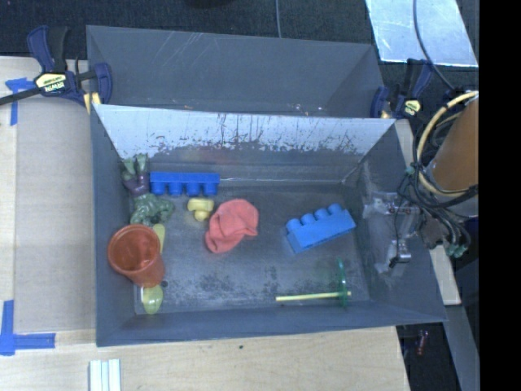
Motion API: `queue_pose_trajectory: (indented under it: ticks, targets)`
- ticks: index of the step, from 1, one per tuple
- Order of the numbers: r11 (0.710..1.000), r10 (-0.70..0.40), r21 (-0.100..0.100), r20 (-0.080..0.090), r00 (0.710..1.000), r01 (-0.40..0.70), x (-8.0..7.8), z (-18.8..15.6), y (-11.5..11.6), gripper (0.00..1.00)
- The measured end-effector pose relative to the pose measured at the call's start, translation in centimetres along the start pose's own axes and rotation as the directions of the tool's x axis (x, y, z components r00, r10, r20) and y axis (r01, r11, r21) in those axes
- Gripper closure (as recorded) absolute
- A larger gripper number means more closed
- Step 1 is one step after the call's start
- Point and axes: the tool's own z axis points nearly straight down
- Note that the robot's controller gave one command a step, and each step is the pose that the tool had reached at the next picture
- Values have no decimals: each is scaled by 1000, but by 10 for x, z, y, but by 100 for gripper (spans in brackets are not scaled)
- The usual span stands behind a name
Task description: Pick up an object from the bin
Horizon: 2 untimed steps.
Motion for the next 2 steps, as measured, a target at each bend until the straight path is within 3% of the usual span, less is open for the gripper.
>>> queue_pose_trajectory:
  ticks: [1, 2]
  targets:
    - [1000, -4, 2, 7, 1000, 4, -2, -3, 1, 0]
    - [993, -122, 5, 15, 992, 122, -67, 86, 41, 0]
